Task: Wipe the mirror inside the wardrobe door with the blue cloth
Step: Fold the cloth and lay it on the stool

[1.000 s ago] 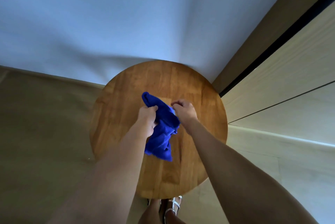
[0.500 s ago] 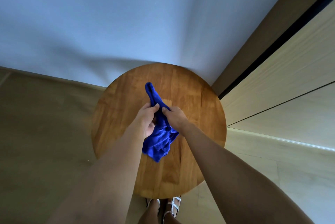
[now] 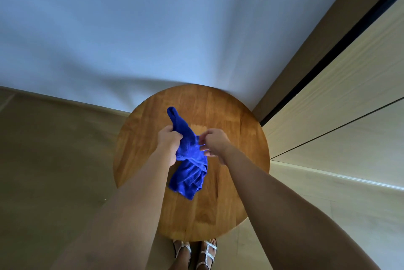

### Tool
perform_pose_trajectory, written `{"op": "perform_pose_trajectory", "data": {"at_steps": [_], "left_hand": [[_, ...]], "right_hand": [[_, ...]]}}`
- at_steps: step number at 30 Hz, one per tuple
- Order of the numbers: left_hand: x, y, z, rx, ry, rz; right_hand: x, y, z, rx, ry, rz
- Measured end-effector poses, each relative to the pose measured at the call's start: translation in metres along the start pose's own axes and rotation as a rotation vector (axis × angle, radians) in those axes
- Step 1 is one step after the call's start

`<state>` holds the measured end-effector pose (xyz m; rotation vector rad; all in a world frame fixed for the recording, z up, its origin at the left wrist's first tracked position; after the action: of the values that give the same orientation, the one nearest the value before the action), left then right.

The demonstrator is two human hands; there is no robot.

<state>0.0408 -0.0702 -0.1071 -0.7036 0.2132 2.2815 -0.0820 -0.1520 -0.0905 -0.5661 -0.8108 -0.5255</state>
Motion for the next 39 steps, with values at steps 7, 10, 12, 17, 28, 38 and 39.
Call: {"op": "perform_pose_trajectory", "data": {"at_steps": [7,10,12,17,28,38,39], "left_hand": [[-0.058,0.017,0.052,0.139,0.222,-0.513],[-0.080,0.022,0.075,0.122,0.308,-0.640],[-0.088,0.017,0.080,0.107,0.318,-0.646],[-0.083,-0.009,0.081,0.113,0.407,-1.016],[-0.141,-0.025,0.101,0.006,0.521,-0.505],[-0.142,-0.006,0.061,-0.119,0.410,-0.421],[-0.149,-0.002,0.060,-0.103,0.401,-0.376]], "right_hand": [[0.033,-0.025,0.011,-0.186,-0.112,-0.122],[0.056,-0.025,0.017,-0.166,-0.154,-0.277],[0.069,-0.029,0.025,-0.177,-0.198,-0.295],[0.087,-0.054,0.041,-0.278,-0.246,-0.361],[0.114,-0.112,0.055,-0.446,-0.296,-0.256],[0.115,-0.130,0.028,-0.558,-0.284,0.244],[0.121,-0.133,0.025,-0.575,-0.296,0.246]]}}
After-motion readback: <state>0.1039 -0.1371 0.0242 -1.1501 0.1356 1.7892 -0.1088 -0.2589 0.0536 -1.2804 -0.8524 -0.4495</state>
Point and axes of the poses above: each hand's wrist, its own z-axis away from the middle knuckle, its own y-axis out of the palm, x = y × z, the point moved 8 cm from there along -z, towards the middle knuckle, and after that the axes turned 12 degrees about -y, right-handed, at the moved point
